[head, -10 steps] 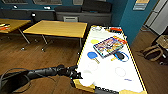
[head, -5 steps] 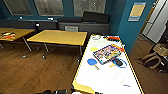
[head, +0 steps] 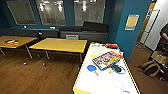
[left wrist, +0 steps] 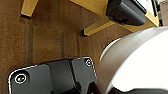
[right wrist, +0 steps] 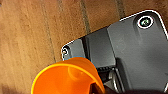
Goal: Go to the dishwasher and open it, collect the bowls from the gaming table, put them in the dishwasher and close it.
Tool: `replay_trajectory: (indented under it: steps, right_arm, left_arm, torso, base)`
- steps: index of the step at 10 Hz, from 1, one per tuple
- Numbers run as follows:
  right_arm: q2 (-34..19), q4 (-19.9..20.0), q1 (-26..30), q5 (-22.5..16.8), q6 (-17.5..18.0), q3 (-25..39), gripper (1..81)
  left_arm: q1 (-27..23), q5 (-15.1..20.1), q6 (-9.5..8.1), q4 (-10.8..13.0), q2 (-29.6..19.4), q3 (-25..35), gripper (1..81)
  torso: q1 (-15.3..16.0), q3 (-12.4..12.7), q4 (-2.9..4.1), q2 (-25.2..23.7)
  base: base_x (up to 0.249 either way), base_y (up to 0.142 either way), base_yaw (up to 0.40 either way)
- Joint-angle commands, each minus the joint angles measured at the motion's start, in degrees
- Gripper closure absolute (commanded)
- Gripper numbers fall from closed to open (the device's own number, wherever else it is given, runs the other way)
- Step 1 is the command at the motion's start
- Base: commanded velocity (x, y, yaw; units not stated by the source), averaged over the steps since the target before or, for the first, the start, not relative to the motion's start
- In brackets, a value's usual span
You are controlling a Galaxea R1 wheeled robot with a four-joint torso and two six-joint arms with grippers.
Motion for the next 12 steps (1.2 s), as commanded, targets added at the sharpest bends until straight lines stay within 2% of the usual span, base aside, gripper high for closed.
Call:
replay_trajectory:
  steps: [1, 2, 5, 7, 9, 12]
  right_arm:
    - [-1.47, -0.83, 2.54, -2.27, -0.15, 0.01, 81.1]
    - [-0.86, -1.0, 2.28, -2.01, -0.24, -1.03, 81.1]
    - [2.31, -3.38, 0.96, -1.12, -0.24, -5.97, 81.1]
    - [6.35, -5.84, -1.15, -1.04, -0.33, -12.12, 81.1]
    - [11.96, -9.09, -3.0, -0.95, -0.33, -20.89, 81.1]
    - [14.7, -11.02, -5.63, 0.37, -0.33, -23.28, 81.1]
  left_arm:
    - [5.86, -12.82, 0.5, 9.75, 1.49, -7.45, 81.1]
    - [7.44, -13.34, 0.94, 10.18, 2.53, -9.53, 81.1]
    - [11.66, -14.13, 0.94, 11.06, 7.29, -18.96, 81.1]
    - [14.91, -17.3, 1.02, 11.5, 10.54, -25.11, 81.1]
    - [17.99, -20.28, 1.02, 11.94, 13.52, -31.25, 81.1]
    - [22.03, -24.67, 1.02, 11.94, 17.56, -39.68, 81.1]
  torso:
    - [0.02, 2.01, 0.0, 0.0]
    - [-0.04, 1.01, 0.0, -0.05]
    - [-0.13, 1.47, 0.0, -0.11]
    - [-0.13, 1.49, 0.0, -0.13]
    - [-0.15, 1.51, 0.0, -0.15]
    - [-0.17, 1.53, 0.0, -0.15]
  base:
    - [0.0, 0.0, 0.0]
    - [0.0, 0.0, 0.0]
    - [0.0, 0.0, 0.0]
    - [0.0, 0.0, 0.0]
    - [0.0, 0.0, 0.0]
    - [0.0, 0.0, 0.0]
